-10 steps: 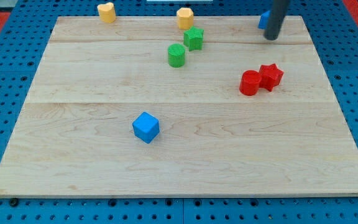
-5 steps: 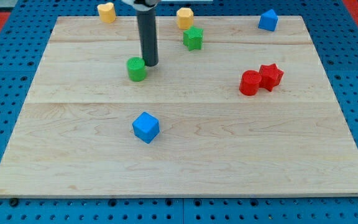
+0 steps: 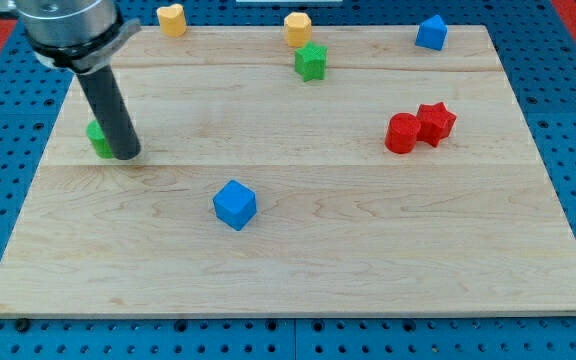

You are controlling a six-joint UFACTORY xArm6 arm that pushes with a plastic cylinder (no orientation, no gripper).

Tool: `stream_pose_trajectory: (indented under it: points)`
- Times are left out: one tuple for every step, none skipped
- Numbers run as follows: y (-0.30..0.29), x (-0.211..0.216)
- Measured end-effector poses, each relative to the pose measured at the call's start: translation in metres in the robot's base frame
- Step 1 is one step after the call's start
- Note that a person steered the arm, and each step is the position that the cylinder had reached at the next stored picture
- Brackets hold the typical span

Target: Push the green circle to the center left of the board

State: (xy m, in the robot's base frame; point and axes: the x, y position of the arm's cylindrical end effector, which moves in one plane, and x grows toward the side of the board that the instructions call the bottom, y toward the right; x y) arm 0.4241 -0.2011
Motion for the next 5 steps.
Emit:
stream_pose_trajectory:
  points:
    - [-0.005, -0.004]
    - [-0.005, -0.004]
    - [-0.005, -0.004]
    - [0.011, -0.019]
    - [0.046, -0.047]
